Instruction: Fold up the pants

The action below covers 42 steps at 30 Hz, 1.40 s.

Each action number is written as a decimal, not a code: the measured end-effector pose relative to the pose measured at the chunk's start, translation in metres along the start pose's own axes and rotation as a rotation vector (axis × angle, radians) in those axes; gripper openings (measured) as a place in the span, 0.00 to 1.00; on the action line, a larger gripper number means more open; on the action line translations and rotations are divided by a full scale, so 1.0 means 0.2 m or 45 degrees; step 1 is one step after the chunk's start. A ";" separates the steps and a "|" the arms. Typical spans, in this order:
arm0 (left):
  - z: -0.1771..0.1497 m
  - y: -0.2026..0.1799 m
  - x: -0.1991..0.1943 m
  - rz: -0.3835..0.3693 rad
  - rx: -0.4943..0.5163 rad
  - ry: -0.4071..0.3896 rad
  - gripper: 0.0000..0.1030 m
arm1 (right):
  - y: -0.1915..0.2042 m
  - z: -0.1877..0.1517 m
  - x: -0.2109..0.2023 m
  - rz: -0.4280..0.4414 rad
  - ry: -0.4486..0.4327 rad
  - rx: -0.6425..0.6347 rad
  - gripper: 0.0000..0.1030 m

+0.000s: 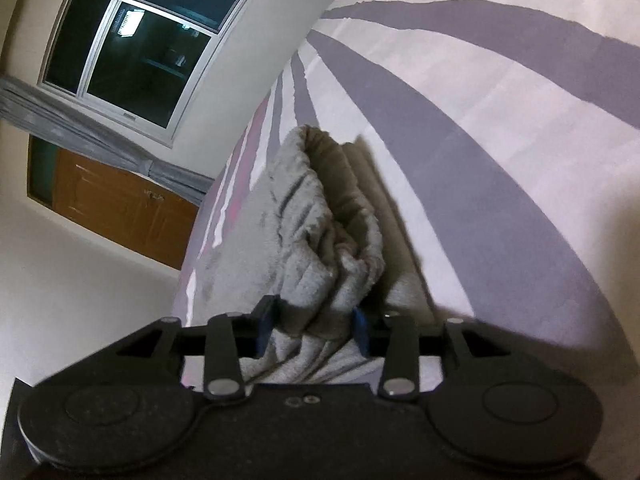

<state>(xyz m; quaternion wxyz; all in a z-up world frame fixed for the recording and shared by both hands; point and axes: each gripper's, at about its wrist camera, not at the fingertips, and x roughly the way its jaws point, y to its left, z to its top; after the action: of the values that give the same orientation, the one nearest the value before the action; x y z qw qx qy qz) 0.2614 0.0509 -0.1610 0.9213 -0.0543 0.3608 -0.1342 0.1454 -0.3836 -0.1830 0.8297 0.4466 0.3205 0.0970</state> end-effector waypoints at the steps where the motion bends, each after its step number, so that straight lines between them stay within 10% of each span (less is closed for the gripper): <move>1: 0.01 0.00 -0.01 0.008 0.008 -0.013 1.00 | 0.01 0.01 -0.05 -0.045 -0.057 -0.033 0.62; 5: 0.02 -0.01 0.00 0.010 0.023 0.023 1.00 | 0.18 0.01 -0.12 -0.216 -0.202 -0.383 0.41; 9: 0.02 -0.05 0.06 -0.011 0.074 0.066 1.00 | 0.26 -0.07 0.11 -0.390 -0.001 -0.751 0.44; 11: 0.06 -0.05 0.05 -0.029 0.091 0.037 1.00 | 0.18 0.01 0.11 -0.370 0.022 -0.630 0.58; 13: 0.11 -0.04 0.06 -0.062 0.101 0.009 1.00 | 0.23 0.07 0.07 -0.368 -0.077 -0.648 0.40; 17: 0.26 -0.03 0.22 -0.066 0.096 0.028 0.91 | 0.34 0.21 0.16 -0.345 -0.119 -0.694 0.37; 22: 0.36 -0.05 0.47 -0.070 0.061 0.178 0.94 | 0.27 0.28 0.42 -0.455 0.112 -0.660 0.63; 30: 0.30 -0.12 0.31 -0.066 0.227 0.150 0.94 | 0.13 0.24 0.18 -0.226 0.100 -0.491 0.66; 42: 0.18 -0.09 0.20 -0.088 0.179 0.138 0.94 | 0.08 0.20 0.11 -0.162 0.130 -0.358 0.67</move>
<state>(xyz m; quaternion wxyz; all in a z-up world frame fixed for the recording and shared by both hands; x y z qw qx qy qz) 0.3104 0.0219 -0.1569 0.8967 0.0054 0.3979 -0.1938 0.1883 -0.3913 -0.1639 0.8712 0.2992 0.3732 0.1107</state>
